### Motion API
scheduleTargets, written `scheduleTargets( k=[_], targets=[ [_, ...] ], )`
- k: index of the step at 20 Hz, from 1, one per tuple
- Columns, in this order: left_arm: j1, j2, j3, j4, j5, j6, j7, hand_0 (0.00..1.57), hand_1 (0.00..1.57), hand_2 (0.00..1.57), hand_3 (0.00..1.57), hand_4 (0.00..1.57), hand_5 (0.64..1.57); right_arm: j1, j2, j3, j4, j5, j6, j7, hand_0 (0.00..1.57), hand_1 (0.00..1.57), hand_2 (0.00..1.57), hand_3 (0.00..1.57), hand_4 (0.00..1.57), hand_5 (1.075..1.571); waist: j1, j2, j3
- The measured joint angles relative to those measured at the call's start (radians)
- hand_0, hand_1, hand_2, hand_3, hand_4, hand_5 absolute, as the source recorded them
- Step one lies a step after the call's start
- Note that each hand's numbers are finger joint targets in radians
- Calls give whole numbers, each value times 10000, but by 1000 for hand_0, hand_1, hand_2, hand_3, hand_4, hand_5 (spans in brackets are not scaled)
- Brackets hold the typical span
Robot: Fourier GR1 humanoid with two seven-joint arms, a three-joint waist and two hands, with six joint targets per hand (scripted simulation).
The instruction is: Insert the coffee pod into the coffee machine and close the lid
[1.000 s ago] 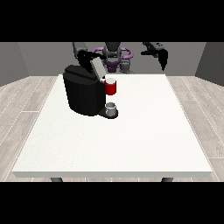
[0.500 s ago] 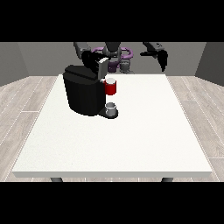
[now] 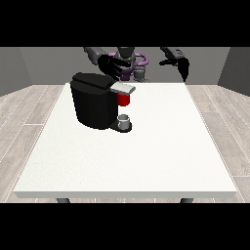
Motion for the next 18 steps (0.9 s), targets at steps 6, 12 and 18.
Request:
scheduleTargets(
  k=[6, 12, 18],
  targets=[
    [24, -167, -327, -297, -36, 82, 186, 0, 0, 0, 0, 196, 1571, -383, 151, -45, 253, 130, -32, 107, 0, 0, 0, 0, 126, 1571, 98, -146, 2],
    [133, -236, -349, -257, -83, 211, -251, 0, 0, 0, 0, 205, 1571, 46, 697, 269, -111, 0, 321, -529, 0, 0, 0, 0, 352, 1571, -239, -429, 1],
    [748, -405, -371, 91, -149, 287, -714, 0, 0, 0, 0, 192, 1571, 1952, 1001, 1292, -1005, -1227, 95, -1064, 0, 0, 0, 0, 157, 1571, -746, -1314, 1]
  ],
)
